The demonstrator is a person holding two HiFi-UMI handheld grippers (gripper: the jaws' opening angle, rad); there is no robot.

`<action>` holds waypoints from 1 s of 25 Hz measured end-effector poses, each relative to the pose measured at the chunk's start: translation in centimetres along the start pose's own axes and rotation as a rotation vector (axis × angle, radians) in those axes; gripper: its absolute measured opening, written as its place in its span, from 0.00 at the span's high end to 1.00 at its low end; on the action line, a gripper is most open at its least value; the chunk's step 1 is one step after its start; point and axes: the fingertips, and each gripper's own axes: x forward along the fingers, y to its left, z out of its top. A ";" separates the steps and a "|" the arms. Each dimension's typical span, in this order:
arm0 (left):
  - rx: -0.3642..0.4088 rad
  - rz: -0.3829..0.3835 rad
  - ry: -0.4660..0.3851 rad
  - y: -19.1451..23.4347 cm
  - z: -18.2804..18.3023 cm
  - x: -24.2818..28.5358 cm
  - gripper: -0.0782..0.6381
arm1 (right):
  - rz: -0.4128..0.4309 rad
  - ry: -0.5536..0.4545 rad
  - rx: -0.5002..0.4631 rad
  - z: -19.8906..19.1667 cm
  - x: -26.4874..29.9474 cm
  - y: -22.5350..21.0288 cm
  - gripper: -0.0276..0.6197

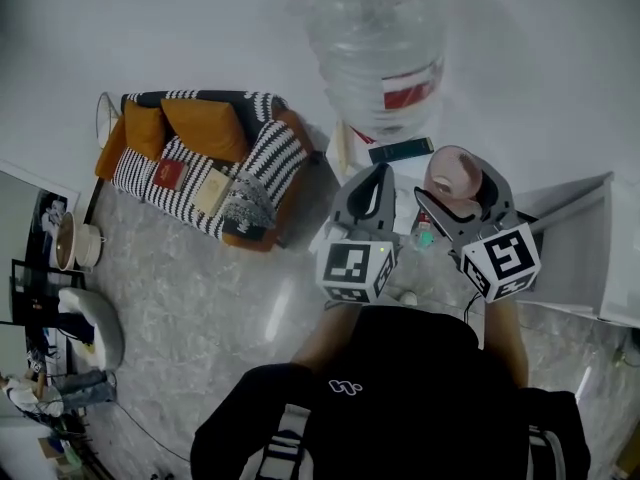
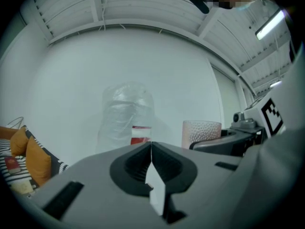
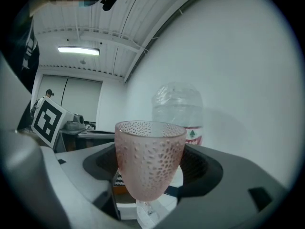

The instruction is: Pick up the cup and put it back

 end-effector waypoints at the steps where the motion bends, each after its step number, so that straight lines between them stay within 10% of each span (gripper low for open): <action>1: 0.002 0.004 0.002 0.0 -0.1 0.0 0.87 | 0.005 0.000 0.001 -0.1 0.1 0.0 0.36; 25: -0.050 0.216 0.101 8.0 -8.9 1.1 0.87 | 0.098 -0.062 0.065 -4.7 5.9 -1.5 0.36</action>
